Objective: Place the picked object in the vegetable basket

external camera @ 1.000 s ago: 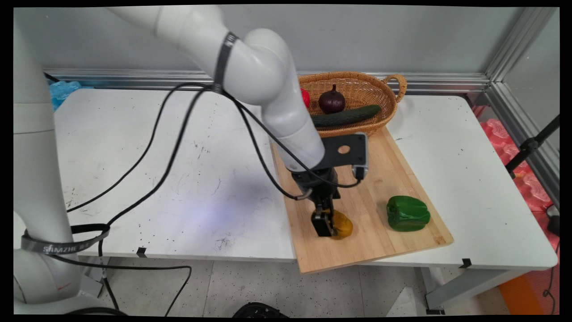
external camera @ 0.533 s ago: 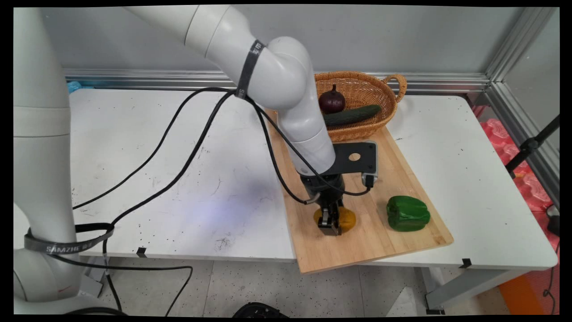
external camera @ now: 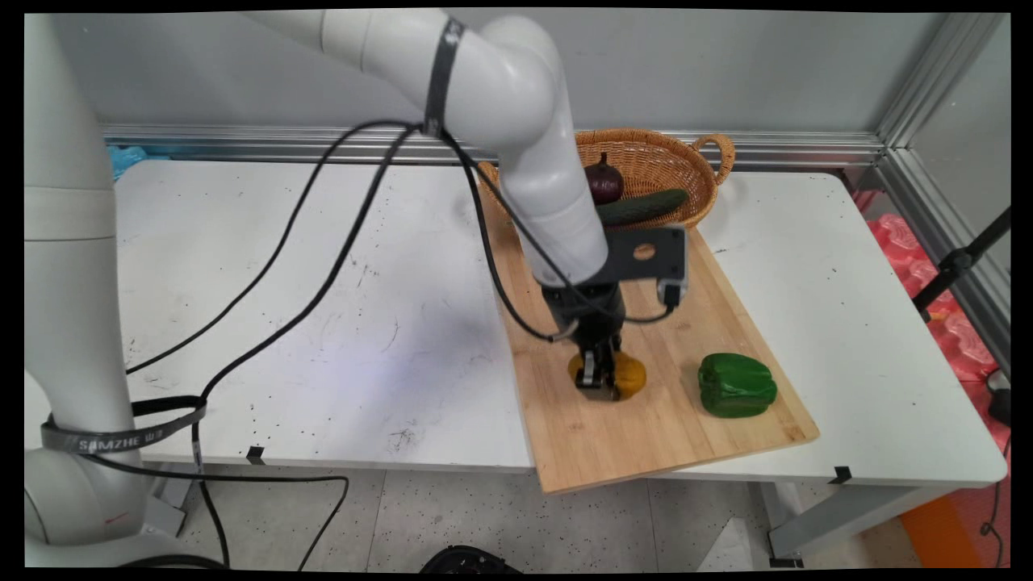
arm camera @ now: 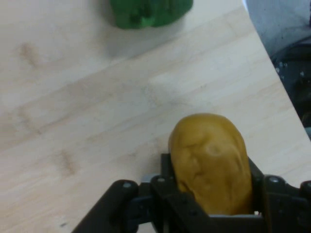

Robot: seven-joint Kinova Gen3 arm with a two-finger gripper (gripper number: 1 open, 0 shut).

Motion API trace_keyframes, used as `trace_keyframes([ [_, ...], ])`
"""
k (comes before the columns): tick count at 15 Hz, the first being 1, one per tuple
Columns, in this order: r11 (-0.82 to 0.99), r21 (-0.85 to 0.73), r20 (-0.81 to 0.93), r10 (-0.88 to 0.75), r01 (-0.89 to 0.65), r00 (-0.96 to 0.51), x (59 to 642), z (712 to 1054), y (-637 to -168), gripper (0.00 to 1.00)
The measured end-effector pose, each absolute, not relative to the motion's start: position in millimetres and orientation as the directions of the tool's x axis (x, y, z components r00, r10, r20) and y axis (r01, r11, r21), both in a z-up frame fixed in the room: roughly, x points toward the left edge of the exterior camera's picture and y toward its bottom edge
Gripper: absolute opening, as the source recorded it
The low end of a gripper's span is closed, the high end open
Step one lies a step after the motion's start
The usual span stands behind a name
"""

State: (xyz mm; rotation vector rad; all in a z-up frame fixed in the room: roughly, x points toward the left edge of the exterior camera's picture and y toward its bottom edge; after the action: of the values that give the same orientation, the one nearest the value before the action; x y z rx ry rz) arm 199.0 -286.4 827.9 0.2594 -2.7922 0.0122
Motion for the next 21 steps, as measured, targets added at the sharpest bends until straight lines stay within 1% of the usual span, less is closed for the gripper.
trace_keyframes([
  [2,0.981,0.021,0.338,-0.187,-0.192,-0.922,202,842,-289,0.00],
  [7,0.963,0.006,0.363,-0.253,-0.269,-0.897,219,891,-298,0.00],
  [10,0.940,-0.008,0.382,-0.313,-0.342,-0.869,231,916,-308,0.00],
  [12,0.905,-0.021,0.405,-0.380,-0.424,-0.831,242,935,-321,0.00],
  [15,0.836,-0.037,0.438,-0.479,-0.547,-0.761,258,953,-342,0.00],
  [18,0.751,-0.043,0.474,-0.565,-0.659,-0.675,270,964,-367,0.00],
  [21,0.673,-0.045,0.505,-0.622,-0.739,-0.598,279,970,-390,0.00],
])
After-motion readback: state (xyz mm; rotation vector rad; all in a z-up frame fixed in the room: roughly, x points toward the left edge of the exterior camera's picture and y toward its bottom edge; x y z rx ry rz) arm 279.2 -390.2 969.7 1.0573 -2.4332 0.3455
